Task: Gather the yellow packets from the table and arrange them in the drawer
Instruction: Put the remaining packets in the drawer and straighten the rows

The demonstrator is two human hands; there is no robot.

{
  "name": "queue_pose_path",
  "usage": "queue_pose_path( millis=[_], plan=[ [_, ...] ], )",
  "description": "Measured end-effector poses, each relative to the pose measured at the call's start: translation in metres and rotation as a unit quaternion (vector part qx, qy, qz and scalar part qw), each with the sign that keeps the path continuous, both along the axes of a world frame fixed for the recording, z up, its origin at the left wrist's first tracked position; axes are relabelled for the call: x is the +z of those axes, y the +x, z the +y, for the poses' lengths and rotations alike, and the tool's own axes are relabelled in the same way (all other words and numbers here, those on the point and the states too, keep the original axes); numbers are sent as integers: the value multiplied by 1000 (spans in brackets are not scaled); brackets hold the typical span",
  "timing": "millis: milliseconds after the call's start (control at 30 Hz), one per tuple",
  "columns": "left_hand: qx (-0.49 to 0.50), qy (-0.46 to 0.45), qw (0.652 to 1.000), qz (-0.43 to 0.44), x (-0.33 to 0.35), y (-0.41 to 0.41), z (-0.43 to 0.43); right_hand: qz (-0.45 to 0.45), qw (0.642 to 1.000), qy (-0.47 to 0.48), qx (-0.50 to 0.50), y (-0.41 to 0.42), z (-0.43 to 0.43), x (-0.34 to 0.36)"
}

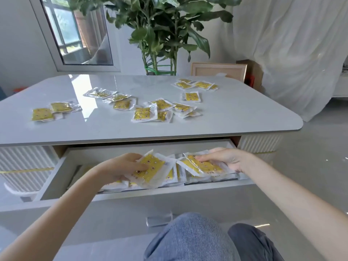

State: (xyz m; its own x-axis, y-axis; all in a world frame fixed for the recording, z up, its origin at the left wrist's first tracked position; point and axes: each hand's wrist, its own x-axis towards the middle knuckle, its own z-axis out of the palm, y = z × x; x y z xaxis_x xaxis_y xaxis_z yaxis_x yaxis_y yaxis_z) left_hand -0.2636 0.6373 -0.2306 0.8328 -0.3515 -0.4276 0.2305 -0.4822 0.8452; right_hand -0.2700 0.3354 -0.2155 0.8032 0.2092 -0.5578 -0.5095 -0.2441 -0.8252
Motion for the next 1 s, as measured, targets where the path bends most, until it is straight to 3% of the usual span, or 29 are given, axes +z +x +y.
queue_pose_path(
  millis=[233, 433, 667, 867, 1000],
  plan=[
    [78, 41, 993, 84, -29, 30, 17, 36, 999, -1, -17, 30, 34, -30],
    [108, 102, 984, 95, -37, 55, 2, 25, 999, -6, -27, 56, 53, -42],
    [170, 71, 972, 144, -63, 71, -13, 26, 999, 2, -41, 69, 47, -53],
    [126, 236, 963, 40, -65, 68, -31, 36, 997, 1, -68, 67, 47, -55],
    [66, 378, 921, -68, -69, 61, -31, 35, 997, -2, -75, 66, 47, -57]
  ],
)
